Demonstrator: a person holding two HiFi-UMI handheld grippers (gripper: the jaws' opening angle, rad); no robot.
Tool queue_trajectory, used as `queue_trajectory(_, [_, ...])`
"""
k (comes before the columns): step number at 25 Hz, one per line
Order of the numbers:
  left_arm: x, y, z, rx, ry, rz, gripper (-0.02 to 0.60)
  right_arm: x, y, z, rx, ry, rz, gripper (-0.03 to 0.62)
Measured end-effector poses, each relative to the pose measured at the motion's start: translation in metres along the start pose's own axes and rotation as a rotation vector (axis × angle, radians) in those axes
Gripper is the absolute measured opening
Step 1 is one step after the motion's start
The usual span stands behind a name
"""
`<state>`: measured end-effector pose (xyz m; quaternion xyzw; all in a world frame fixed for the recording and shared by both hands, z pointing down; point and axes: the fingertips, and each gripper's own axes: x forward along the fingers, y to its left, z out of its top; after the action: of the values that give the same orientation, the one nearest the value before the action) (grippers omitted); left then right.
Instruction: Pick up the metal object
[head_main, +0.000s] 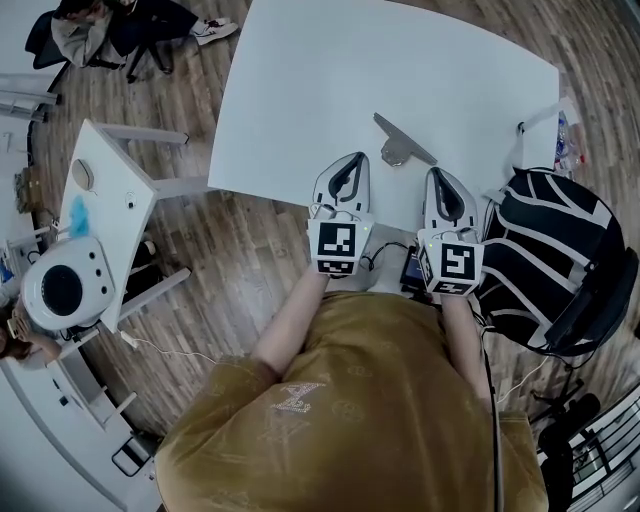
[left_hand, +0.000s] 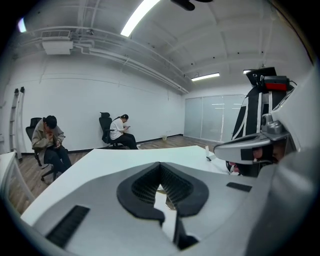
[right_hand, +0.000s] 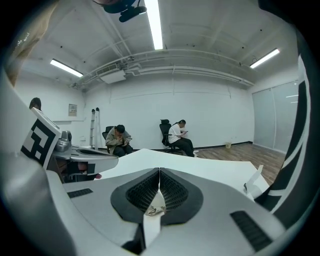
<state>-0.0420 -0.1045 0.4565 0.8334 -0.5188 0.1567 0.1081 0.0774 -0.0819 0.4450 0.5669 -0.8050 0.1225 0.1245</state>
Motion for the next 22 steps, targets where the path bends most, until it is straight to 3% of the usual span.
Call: queue_trajectory(22, [0.035,0.001,-0.060,-0.009,0.147,-0.024,0.003,0.042,0.007,-0.046,0.008,0.111,0.073,0.009])
